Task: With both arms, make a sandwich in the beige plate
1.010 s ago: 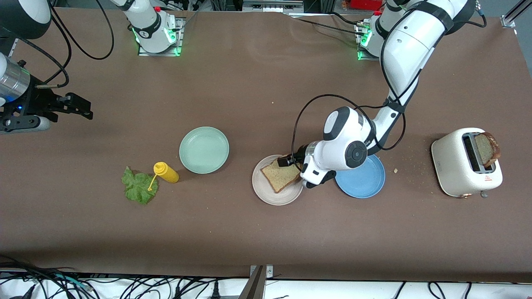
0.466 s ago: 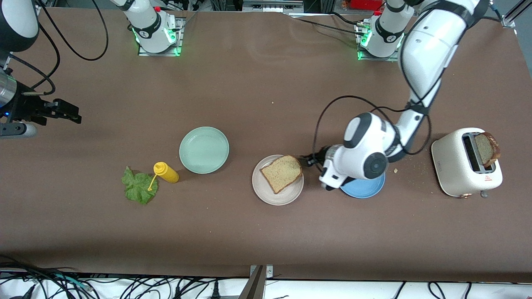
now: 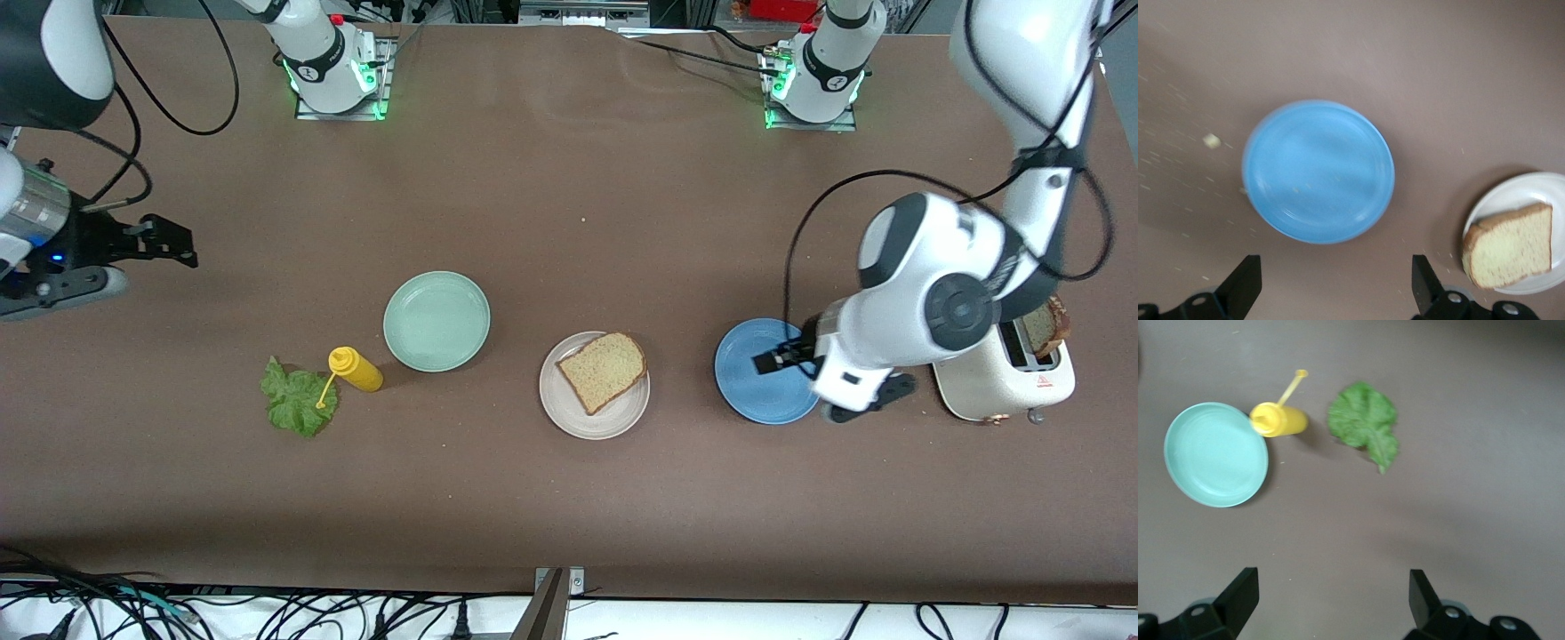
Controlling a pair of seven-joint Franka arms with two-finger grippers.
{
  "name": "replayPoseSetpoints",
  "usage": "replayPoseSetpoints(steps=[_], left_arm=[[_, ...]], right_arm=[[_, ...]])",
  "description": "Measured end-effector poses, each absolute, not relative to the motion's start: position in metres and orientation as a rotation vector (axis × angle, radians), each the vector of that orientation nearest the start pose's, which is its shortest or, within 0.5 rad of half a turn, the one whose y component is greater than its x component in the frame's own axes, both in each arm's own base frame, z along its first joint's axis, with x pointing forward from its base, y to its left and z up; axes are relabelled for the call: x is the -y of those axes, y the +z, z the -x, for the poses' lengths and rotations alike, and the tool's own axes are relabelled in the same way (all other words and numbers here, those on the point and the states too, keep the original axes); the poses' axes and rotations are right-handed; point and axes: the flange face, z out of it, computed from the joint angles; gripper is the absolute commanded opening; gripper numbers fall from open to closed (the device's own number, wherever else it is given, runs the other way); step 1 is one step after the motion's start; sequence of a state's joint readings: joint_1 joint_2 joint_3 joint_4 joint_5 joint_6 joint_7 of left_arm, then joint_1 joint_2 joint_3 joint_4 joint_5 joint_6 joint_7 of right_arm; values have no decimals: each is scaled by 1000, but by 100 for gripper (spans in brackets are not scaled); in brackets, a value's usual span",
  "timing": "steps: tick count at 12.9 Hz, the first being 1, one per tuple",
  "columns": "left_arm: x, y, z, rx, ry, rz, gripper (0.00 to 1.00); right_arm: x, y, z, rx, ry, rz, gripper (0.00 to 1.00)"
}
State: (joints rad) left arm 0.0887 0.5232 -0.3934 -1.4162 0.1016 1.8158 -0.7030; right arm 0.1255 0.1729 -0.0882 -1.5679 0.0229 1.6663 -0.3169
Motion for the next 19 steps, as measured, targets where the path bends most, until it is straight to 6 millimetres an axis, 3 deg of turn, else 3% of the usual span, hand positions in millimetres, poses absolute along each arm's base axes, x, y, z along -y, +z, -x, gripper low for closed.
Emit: replayPoseSetpoints(steps=[3,7,12,17,19], left_arm=[[122,461,-671,580,19,3091,99],[95,511,-662,383,-77,3111,99],[67,512,-661,242,-45,3113,99],[54,504,-661,203,-15,3131,99],[53,501,-662,202,-5,3132,99]], right_arm=[[-49,497,-619,801,161,2924,100],[-26,432,-655,1119,85,2580,100],[-5,355,-686,1458,-136,2183,100],[33,273,-693,1512,-306,1952,100],[38,241,-691,1512,-401,1853,100]])
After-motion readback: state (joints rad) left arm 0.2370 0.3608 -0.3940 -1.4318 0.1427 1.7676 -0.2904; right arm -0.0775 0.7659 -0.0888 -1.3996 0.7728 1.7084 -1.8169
